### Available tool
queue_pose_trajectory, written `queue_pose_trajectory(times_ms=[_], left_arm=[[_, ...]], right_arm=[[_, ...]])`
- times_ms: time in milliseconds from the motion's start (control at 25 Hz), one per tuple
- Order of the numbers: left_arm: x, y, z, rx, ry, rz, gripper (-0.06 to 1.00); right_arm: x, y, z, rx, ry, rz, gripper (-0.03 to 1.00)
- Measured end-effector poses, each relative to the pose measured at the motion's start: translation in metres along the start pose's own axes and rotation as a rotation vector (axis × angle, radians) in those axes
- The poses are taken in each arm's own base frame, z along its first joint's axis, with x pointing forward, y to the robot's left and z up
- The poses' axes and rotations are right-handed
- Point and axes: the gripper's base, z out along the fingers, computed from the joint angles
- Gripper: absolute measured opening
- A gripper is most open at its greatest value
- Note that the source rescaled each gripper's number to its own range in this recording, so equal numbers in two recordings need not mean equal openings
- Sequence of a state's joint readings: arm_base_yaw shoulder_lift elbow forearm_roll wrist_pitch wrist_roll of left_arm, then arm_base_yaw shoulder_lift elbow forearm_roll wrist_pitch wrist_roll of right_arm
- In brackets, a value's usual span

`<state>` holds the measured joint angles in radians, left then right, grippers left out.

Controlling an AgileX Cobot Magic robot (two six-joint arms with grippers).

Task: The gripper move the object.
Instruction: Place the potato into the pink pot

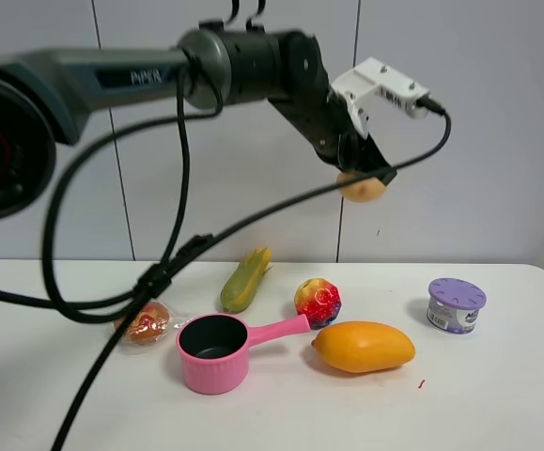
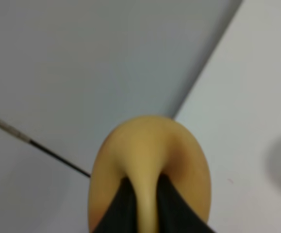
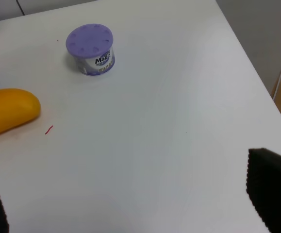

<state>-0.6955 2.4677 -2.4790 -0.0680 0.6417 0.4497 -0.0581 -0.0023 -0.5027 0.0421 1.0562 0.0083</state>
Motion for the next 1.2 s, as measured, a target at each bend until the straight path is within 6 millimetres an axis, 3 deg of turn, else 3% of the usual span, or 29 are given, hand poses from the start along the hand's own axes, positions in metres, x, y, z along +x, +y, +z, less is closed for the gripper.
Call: queue_pose_trajectory(times_ms=[120, 320, 560, 760, 1000, 1200], left_arm=[[-0.023, 0.001, -0.047, 0.085, 0.090, -0.084, 0.01], [-0.044, 0.002, -0.118, 0.168, 0.245, -0.200, 0.01], [-0.056, 0.010, -0.162, 0.154, 0.235, -0.247, 0.01], [-0.036, 0.015, -0.168, 0.150, 0.326, -0.286, 0.01], [0.013, 0.012, -0.168, 0.158, 0.515, -0.313, 0.00], [0.047, 0.013, -0.190, 0.124, 0.525, -0.327, 0.00]], right_arm=[[0.000, 0.000, 0.000, 0.000, 0.000, 0.000, 1.00], [0.000, 0.000, 0.000, 0.000, 0.000, 0.000, 1.00], [0.000, 0.000, 0.000, 0.000, 0.000, 0.000, 1.00], [0.000, 0.000, 0.000, 0.000, 0.000, 0.000, 1.00], [0.000, 0.000, 0.000, 0.000, 0.000, 0.000, 1.00], [0.000, 0.000, 0.000, 0.000, 0.000, 0.000, 1.00]])
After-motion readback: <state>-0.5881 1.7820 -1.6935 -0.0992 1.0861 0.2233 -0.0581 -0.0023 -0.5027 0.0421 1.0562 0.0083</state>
